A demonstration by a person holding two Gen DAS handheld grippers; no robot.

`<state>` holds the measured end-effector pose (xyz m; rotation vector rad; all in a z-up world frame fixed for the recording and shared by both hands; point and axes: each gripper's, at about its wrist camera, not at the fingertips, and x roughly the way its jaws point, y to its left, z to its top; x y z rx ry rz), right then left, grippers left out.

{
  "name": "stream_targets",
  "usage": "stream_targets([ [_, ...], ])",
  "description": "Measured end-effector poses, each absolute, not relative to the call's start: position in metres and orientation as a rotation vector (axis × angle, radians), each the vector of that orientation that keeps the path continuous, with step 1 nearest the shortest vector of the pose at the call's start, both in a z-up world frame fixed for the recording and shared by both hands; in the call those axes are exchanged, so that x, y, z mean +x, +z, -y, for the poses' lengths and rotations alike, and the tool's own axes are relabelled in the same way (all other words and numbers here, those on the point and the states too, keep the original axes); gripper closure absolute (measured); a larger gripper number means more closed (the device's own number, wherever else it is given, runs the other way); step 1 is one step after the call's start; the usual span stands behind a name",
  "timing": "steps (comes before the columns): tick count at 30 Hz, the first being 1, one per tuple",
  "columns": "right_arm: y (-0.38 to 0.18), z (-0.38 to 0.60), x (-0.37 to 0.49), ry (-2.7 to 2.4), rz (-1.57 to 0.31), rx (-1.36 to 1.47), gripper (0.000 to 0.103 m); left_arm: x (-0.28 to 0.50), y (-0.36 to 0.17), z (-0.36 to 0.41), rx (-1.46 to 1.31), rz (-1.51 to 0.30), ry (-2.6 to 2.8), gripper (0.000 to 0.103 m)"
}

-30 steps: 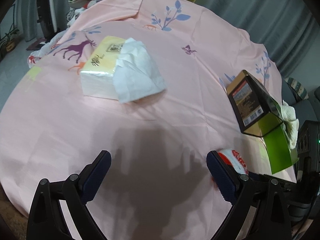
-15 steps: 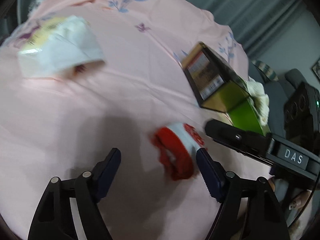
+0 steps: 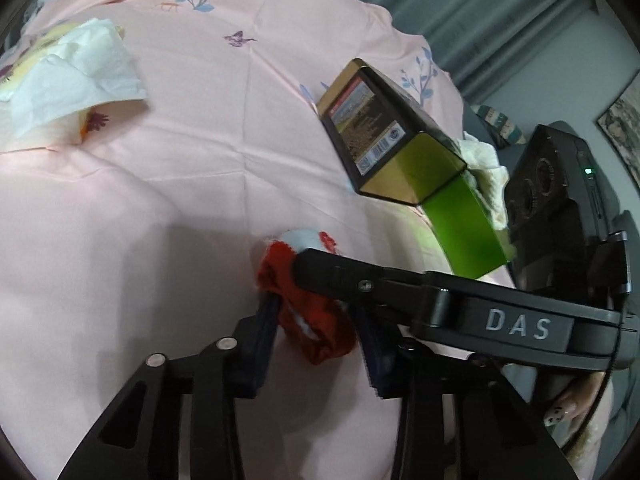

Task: Organize soft objects
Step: 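Carry the red-and-white sock into the green box and open the right gripper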

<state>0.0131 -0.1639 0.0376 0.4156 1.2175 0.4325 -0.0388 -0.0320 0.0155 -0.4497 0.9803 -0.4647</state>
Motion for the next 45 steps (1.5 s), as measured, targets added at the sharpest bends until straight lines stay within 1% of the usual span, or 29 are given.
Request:
stream_targets([
  [5,0.044,0.163,0.01,0.458,-1.191,0.411,0.067,-0.044,0.023,0.032,-0.428,-0.951,-0.465,0.067],
  [11,0.058,0.158,0.002,0.48,-1.137,0.399,0.067,-0.053,0.039,0.032,-0.388,-0.893,-0.452,0.067],
  [22,0.098,0.159,-0.014,0.495,-1.007,0.384,0.067,-0.065,0.074,0.034,-0.34,-0.77,-0.474,0.067],
  [27,0.126,0.171,-0.022,0.473,-0.925,0.378,0.067,-0.067,0.098,0.044,-0.309,-0.709,-0.511,0.067],
  [31,0.148,0.189,-0.027,0.442,-0.858,0.37,0.067,-0.066,0.12,0.061,-0.281,-0.659,-0.564,0.067],
  [39,0.184,0.256,-0.03,0.312,-0.726,0.389,0.066,-0.047,0.155,0.129,-0.216,-0.599,-0.693,0.067],
  [45,0.19,0.311,-0.03,0.205,-0.669,0.442,0.066,-0.027,0.164,0.187,-0.186,-0.599,-0.795,0.067],
])
